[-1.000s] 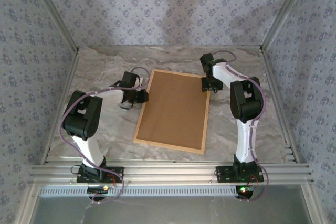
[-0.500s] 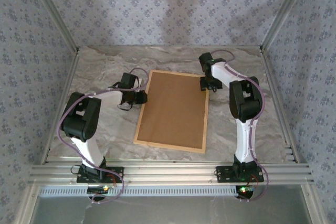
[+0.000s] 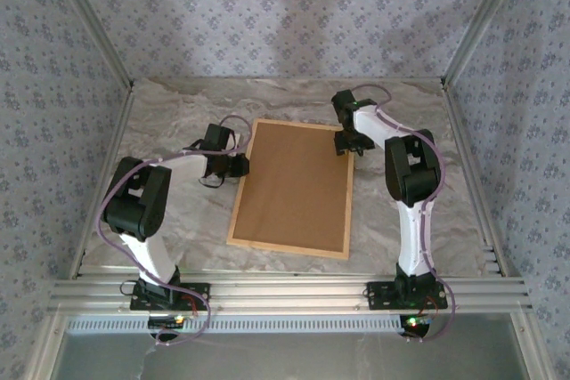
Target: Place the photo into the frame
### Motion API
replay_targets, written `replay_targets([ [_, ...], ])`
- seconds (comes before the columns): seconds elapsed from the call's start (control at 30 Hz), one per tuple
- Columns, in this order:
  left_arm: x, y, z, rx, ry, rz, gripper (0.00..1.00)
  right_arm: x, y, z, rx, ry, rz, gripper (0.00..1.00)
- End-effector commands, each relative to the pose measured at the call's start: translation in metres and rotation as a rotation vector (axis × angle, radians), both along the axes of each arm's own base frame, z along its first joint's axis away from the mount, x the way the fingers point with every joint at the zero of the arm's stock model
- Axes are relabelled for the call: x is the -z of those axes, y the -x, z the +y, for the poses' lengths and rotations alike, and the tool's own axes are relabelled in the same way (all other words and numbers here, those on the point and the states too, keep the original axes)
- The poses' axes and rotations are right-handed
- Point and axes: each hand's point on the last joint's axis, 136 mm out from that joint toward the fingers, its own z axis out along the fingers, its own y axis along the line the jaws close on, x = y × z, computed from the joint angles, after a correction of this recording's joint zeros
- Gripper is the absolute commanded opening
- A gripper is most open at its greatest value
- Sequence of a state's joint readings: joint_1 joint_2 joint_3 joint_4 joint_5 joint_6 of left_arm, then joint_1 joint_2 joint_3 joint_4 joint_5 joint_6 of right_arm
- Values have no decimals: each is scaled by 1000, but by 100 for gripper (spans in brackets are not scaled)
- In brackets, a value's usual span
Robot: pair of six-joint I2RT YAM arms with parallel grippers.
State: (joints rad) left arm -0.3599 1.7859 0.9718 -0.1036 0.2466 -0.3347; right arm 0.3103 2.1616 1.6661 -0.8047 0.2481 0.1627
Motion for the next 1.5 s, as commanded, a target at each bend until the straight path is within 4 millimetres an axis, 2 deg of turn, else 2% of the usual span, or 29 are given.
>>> replay_targets([
  [0.0, 11, 22, -6, 30, 20, 82, 18, 37, 20, 38, -87, -87, 109, 68],
  [0.07, 11, 22, -5, 28, 20, 82, 18, 31, 18, 38, -84, -99, 93, 68],
  [0.3, 11, 28, 3, -19, -12, 105, 17, -21, 10, 35, -32, -233, -17, 69],
  [0.37, 12, 33, 6, -43, -22, 117, 16, -34, 9, 27, 1, -279, -42, 69],
  [0.47, 14, 41, 7, -86, -11, 126, 16, -41, 10, 16, 39, -334, -45, 68],
  [0.63, 15, 50, 4, -136, 14, 123, 15, -37, 11, -9, 88, -293, -22, 61],
  [0.77, 14, 56, 4, -160, 14, 113, 15, -29, 8, -15, 110, -305, 8, 52],
  [0.9, 16, 56, 4, -167, 14, 110, 15, -23, 5, -14, 113, -314, 30, 46],
  [1.47, 23, 55, 0, -144, 12, 119, 15, 3, 8, 0, 87, -292, 98, 44],
])
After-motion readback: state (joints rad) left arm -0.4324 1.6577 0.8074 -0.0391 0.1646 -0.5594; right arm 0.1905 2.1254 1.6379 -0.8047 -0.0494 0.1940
